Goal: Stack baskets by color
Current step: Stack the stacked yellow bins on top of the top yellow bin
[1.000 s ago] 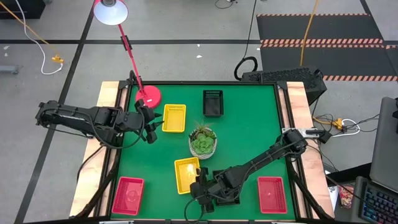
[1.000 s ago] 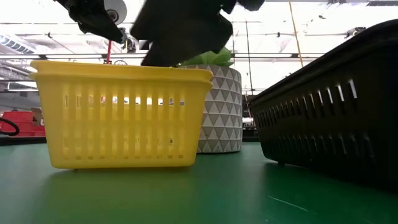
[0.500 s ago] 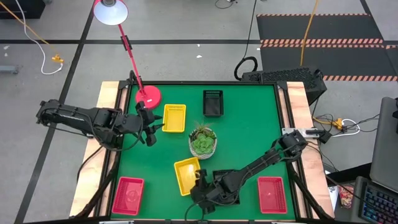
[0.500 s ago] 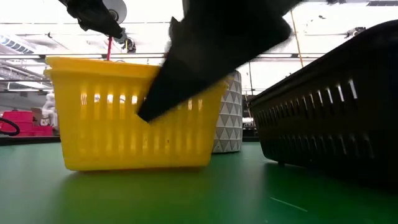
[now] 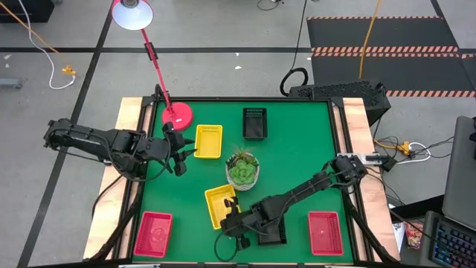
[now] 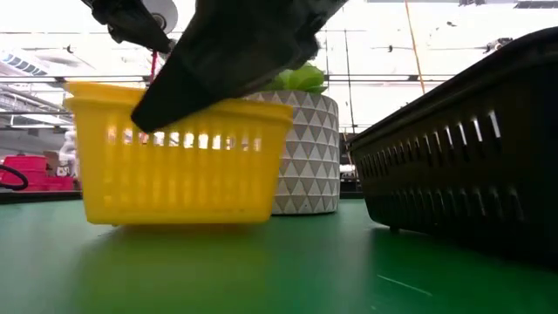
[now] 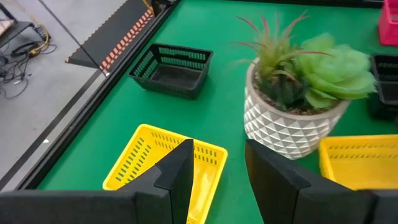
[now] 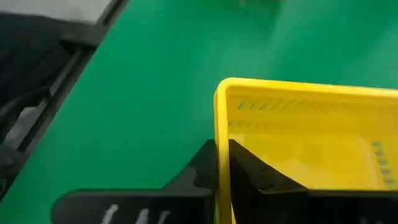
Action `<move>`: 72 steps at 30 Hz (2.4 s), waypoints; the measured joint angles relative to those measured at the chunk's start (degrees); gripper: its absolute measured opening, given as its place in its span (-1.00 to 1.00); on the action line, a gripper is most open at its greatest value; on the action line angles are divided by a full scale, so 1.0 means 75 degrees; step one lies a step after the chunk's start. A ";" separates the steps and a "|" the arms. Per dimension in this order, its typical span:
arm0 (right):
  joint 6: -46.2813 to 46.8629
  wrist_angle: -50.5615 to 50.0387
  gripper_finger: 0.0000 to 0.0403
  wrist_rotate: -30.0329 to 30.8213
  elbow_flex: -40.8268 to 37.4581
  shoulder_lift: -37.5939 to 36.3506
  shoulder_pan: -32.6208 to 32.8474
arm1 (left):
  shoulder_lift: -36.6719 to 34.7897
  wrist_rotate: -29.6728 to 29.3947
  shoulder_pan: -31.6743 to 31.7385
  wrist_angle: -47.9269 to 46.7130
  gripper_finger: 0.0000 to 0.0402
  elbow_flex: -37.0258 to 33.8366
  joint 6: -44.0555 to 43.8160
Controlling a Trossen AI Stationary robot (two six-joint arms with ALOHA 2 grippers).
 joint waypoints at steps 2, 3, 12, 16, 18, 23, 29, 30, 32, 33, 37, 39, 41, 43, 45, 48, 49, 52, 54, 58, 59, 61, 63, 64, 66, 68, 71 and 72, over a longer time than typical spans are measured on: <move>-0.0196 0.0287 -0.91 -0.0142 -0.0002 0.0006 -0.0061 | 0.0000 0.0003 -0.0125 0.0005 -0.27 -0.0003 -0.0003; -0.0299 0.0483 -0.91 -0.0276 -0.0003 0.0006 -0.0085 | 0.0000 0.0000 -0.0190 0.0023 -0.27 -0.0003 -0.0003; -0.1373 0.1099 -0.96 -0.0340 0.0214 -0.0020 -0.0371 | -0.0006 -0.0058 -0.0696 0.0232 -0.27 -0.0003 -0.0151; -0.1596 0.1122 -0.96 -0.0324 0.0589 -0.0038 -0.0644 | -0.0049 0.0189 -0.1270 0.1238 -0.27 -0.0006 0.0286; -0.1685 0.1096 -0.96 -0.0325 0.0761 -0.0038 -0.0753 | -0.0098 0.0338 -0.1660 0.1903 -0.27 -0.0006 0.0669; -0.1974 0.0979 -0.97 -0.0109 0.1118 -0.0038 -0.1113 | -0.0376 0.0257 -0.2544 0.2619 -0.27 -0.0006 0.1091; -0.2231 0.0735 -0.95 0.0143 0.1322 -0.0047 -0.1582 | -0.0583 0.0190 -0.3642 0.2708 -0.27 -0.0005 0.0873; -0.2348 0.0734 -0.95 0.0159 0.1343 -0.0117 -0.1625 | -0.0579 0.0191 -0.3825 0.2786 -0.27 -0.0006 0.0902; -0.2531 0.0754 -0.95 0.0293 0.1411 -0.0218 -0.1721 | -0.0571 0.0109 -0.4150 0.2913 -0.27 -0.0006 0.0973; -0.2618 0.0801 -0.95 0.0340 0.1428 -0.0327 -0.1769 | -0.0568 -0.0030 -0.4302 0.2981 -0.27 -0.0006 0.0979; -0.3018 0.0749 -0.95 0.0868 0.1434 -0.0791 -0.2022 | -0.0557 -0.0657 -0.4754 0.2928 -0.27 -0.0006 0.0913; -0.3325 0.0579 -0.95 0.1271 0.1434 -0.0978 -0.2212 | -0.0551 -0.0924 -0.4939 0.2925 -0.27 -0.0005 0.0864; -0.3411 0.0445 -0.95 0.1293 0.1434 -0.1089 -0.2518 | -0.0547 -0.1110 -0.5092 0.2922 -0.27 -0.0006 0.0776; -0.3225 0.0248 -0.95 0.1130 0.1434 -0.1097 -0.2898 | -0.0519 -0.1264 -0.5212 0.2926 -0.27 -0.0006 0.0697; -0.2976 -0.0012 -0.95 0.0733 0.1431 -0.1052 -0.3272 | -0.0471 -0.1397 -0.5326 0.2917 -0.27 -0.0006 0.0687; -0.2763 0.0048 -0.95 0.0324 0.1430 -0.0824 -0.3646 | -0.0444 -0.1408 -0.5405 0.2929 -0.27 -0.0006 0.0687; -0.2781 0.0051 -0.95 0.0320 0.1422 -0.0731 -0.3727 | -0.0443 -0.1408 -0.5415 0.2930 -0.27 -0.0006 0.0689; -0.2869 0.0328 -0.96 -0.0014 0.1419 -0.0517 -0.3801 | -0.0430 -0.1577 -0.5414 0.2934 -0.27 -0.0004 0.0704; -0.2779 0.0355 -0.96 -0.0311 0.1419 -0.0373 -0.3822 | -0.0409 -0.1653 -0.5410 0.2936 -0.27 -0.0004 0.0680; -0.2702 0.0373 -0.96 -0.0350 0.1416 -0.0043 -0.3874 | -0.0266 -0.1693 -0.5408 0.2926 -0.27 -0.0003 0.0542; -0.2702 0.0382 -0.96 -0.0346 0.1416 0.0026 -0.3889 | -0.0240 -0.1695 -0.5408 0.2929 -0.27 -0.0003 0.0539; -0.2685 0.0331 -0.96 -0.0294 0.1416 0.0102 -0.3908 | -0.0195 -0.1750 -0.5408 0.2950 -0.27 -0.0003 0.0537; -0.2604 0.0326 -0.96 -0.0298 0.1416 0.0161 -0.3949 | -0.0177 -0.1759 -0.5407 0.2965 -0.27 -0.0003 0.0502; -0.2492 0.0318 -0.96 -0.0331 0.1416 0.0212 -0.3975 | -0.0175 -0.1763 -0.5408 0.2971 -0.27 -0.0003 0.0487; -0.2311 0.0296 -0.96 -0.0358 0.1416 0.0288 -0.4033 | -0.0160 -0.1775 -0.5408 0.3036 -0.27 -0.0003 0.0487; -0.2279 0.0186 -0.95 -0.0344 0.1405 0.0341 -0.4070 | -0.0143 -0.1775 -0.5408 0.3042 -0.27 -0.0003 0.0486; -0.2225 0.0200 -0.93 -0.0319 0.1405 0.0379 -0.4070 | -0.0135 -0.1775 -0.5413 0.3046 -0.27 -0.0003 0.0460; -0.2181 0.0171 -0.92 -0.0324 0.1405 0.0379 -0.4063 | -0.0121 -0.1775 -0.5411 0.3047 -0.27 -0.0003 0.0459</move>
